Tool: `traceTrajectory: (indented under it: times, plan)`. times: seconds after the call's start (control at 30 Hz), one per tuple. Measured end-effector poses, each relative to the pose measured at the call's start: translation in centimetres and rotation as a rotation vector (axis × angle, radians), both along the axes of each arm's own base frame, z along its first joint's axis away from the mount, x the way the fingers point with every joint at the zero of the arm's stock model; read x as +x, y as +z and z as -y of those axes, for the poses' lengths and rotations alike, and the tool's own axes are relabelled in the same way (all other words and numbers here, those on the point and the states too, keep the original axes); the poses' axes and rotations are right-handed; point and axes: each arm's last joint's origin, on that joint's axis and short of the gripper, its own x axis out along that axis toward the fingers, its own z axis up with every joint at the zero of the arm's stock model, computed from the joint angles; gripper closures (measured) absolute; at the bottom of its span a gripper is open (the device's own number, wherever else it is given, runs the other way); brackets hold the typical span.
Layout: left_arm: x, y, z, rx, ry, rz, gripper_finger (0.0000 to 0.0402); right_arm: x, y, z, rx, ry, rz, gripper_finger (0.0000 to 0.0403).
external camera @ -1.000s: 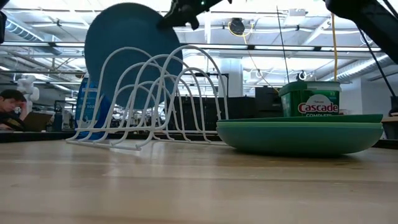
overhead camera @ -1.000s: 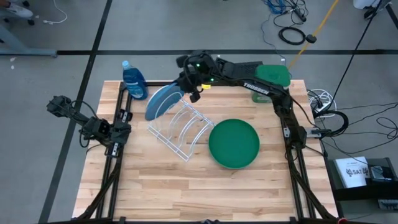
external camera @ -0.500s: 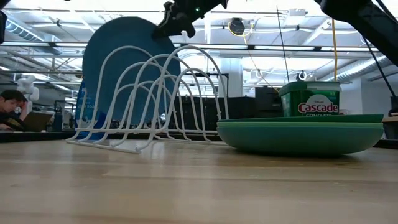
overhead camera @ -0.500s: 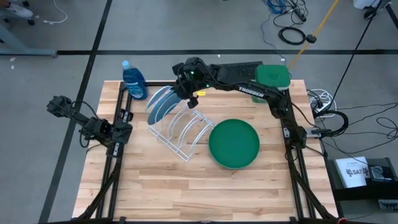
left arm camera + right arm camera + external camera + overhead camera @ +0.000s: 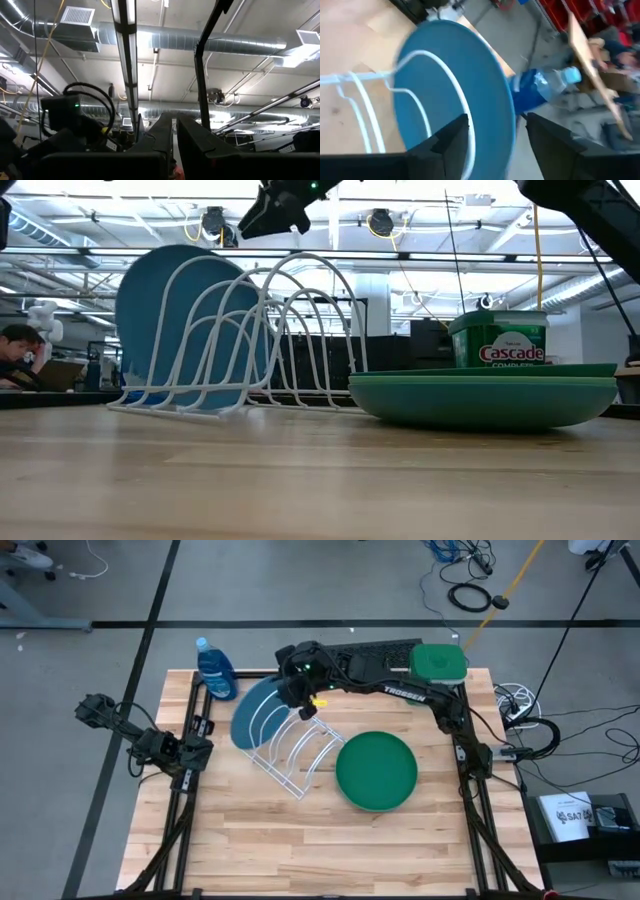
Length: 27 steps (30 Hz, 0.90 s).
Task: Sort dishes
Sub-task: Put the green plate on the dish rack
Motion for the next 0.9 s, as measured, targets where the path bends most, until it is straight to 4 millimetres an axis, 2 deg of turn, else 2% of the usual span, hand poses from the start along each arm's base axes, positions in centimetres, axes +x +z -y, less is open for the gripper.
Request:
traceTrajectory:
  times: [0.17,0.3,0.43,0.6,0.7,0.9]
  plan:
    - [0.1,-0.1,0.0,0.001,-0.004,-0.008,0.0371,-1.3,1.9,-1.7,-0.049,-0.129,-0.011,0.0207]
    - [0.2,-0.2,0.1,0.011,-0.005,-0.027,0.0371,-3.4,2.9,-3.1,0.058,-0.165,-0.085,0.0210]
    - [0.3,-0.3,0.2,0.019,-0.005,-0.044,0.0371,-6.1,3.1,-3.8,0.238,-0.229,-0.228,0.0210]
    - [0.5,-0.5,0.3,0.035,-0.006,-0.074,0.0371,-8.2,2.3,-4.2,0.478,-0.304,-0.407,0.0211]
    - [0.5,-0.6,0.3,0.026,-0.018,-0.081,0.0371,-8.7,1.5,-4.8,0.512,-0.336,-0.502,0.0211]
    - [0.6,-0.6,0.3,0.012,-0.035,-0.088,0.0371,-9.0,0.0,-5.0,0.566,-0.408,-0.570,0.0211]
